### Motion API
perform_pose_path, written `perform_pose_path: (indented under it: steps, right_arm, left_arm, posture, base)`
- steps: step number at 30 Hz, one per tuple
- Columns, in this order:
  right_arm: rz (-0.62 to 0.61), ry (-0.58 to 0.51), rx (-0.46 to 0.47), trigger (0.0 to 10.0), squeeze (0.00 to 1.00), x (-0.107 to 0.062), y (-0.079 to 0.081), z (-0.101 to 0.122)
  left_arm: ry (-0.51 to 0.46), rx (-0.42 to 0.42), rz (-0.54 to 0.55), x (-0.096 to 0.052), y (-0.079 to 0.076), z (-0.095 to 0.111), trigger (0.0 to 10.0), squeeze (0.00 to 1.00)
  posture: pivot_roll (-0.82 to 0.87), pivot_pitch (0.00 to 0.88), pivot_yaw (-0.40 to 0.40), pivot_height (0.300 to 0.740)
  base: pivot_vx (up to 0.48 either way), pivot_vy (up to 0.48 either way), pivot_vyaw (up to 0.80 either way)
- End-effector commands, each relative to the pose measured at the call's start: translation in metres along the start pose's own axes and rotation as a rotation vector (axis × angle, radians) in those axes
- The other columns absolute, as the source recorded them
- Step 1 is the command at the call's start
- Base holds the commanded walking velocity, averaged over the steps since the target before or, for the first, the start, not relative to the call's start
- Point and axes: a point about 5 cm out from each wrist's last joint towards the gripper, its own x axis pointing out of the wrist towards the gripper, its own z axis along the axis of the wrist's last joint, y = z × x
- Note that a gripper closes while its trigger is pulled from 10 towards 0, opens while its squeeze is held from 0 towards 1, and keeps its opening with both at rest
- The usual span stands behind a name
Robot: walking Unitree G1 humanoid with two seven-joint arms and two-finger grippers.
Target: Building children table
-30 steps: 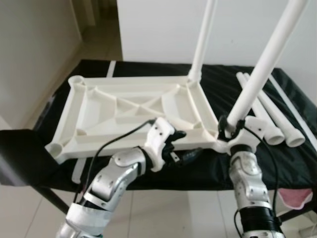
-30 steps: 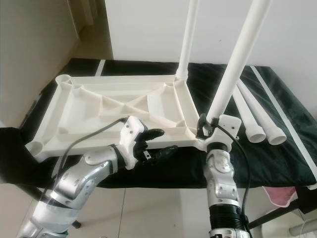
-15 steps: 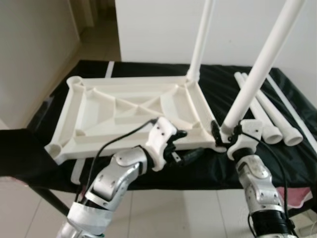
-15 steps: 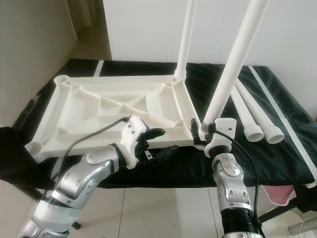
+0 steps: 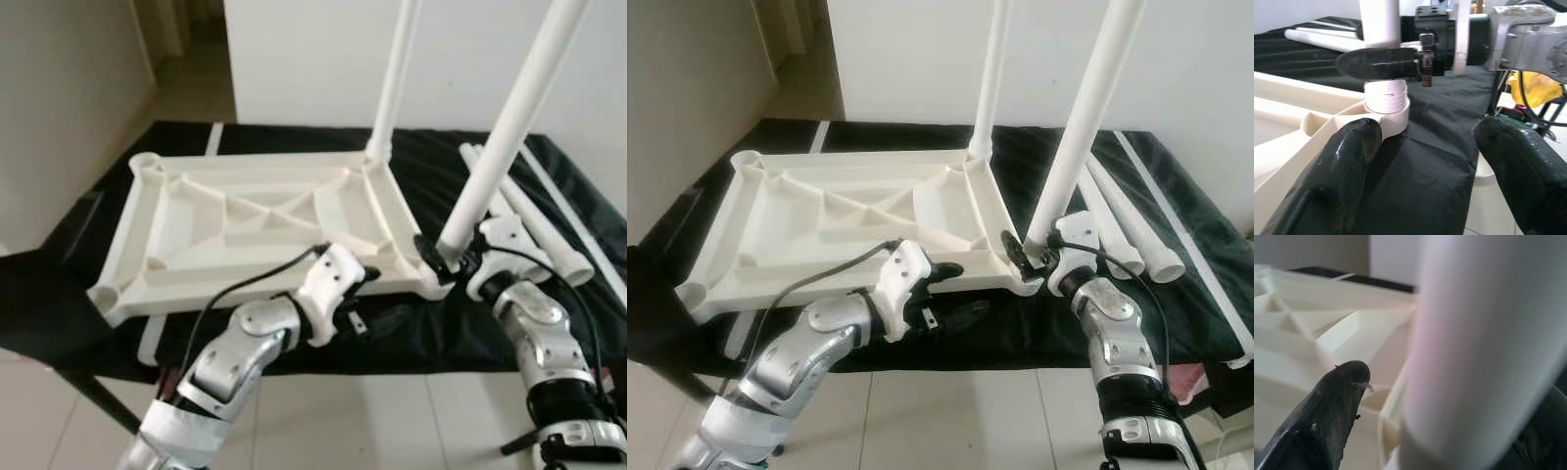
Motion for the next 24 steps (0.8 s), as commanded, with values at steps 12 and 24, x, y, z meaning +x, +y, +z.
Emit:
perform_pose_path:
  steps: [12,24]
  right_arm:
    - [0.221,0.111,-0.040,10.0,0.00,0.014,-0.006,-0.004]
    - [0.432,0.167,-0.079,10.0,0.00,0.021,0.008,-0.008]
  left_arm:
    - [0.005,0.017,0.002,0.002,0.000,0.000,10.0,0.00]
    - [-0.005,0.016,0.023,-0.002,0.003,0.002,10.0,0.00]
  posture:
    - [-0.03,0.000,-0.031,0.740]
    - [-0.01,0.000,-0.043,0.740]
  base:
    - [0.000,0.000,0.00]
    - [0.000,0.000,0.00]
